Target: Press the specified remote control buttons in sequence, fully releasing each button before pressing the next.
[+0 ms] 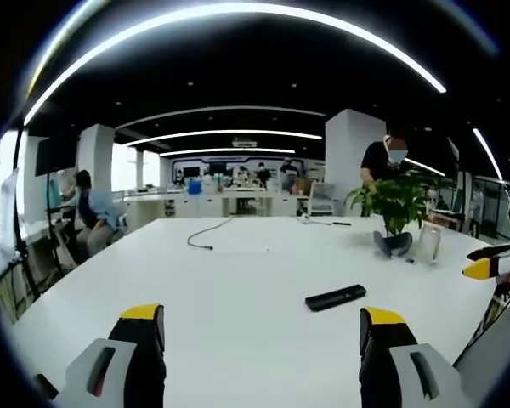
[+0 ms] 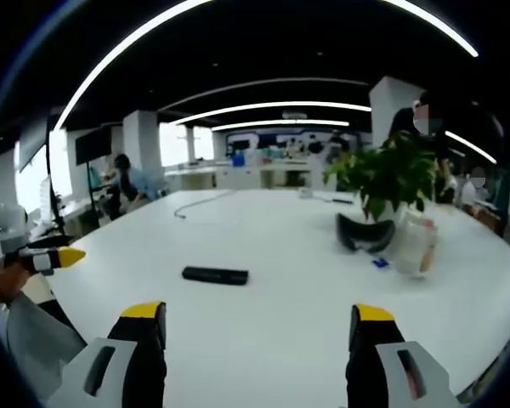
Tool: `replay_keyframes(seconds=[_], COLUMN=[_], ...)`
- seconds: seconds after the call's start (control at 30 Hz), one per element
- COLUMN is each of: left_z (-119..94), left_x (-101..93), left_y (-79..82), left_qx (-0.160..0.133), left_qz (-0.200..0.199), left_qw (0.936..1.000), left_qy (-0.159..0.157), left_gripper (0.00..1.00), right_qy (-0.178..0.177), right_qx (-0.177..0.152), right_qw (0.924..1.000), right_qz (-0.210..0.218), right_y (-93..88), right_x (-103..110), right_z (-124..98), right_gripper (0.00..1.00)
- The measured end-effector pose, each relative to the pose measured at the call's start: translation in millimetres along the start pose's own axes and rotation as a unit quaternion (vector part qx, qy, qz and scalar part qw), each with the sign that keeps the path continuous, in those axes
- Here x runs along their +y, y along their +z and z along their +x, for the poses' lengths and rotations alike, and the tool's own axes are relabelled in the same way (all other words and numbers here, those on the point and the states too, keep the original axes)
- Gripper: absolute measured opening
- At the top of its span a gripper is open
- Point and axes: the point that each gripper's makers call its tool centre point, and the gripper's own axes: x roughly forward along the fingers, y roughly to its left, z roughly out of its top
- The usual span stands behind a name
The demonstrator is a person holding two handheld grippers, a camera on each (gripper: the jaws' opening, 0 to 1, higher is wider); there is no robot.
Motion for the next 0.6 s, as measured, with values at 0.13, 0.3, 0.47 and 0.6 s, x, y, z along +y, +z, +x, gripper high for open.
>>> replay_keyframes(seconds=[0.13,0.3,0.47,0.6], left_z=[0.0,-0.3,-0.4,-0.6], left_x=[-2.2,-4.7,-4.4,-5.1], left_y=[0.2,2.0,2.3,2.7], left_qx=[0.001,-0.003,-0.003,-0.002], left_qz=[0.004,0.011,0.011,0.011], left_qw=[1.0000,0.9999,0.9999,0.9999], left_qy=[-0.002,-0.004,-0.003,-0.002], left_gripper=[0.98,0.97,0.97,0.96], right_qy=[0.001,0.002,0.002,0.003], right_qx=[0.000,0.001,0.003,0.005], right_qw=[1.0000,1.0000,1.0000,1.0000], right_qz=[0.000,0.000,-0.001,-0.001], right_y=[0.0,-0.5,-1.1,-1.8], right_x=[0.3,0.3,0.6,1.0], right_z=[-0.1,0.3,0.5,0.9], right_gripper=[0.87,0.87,0.87,0.87])
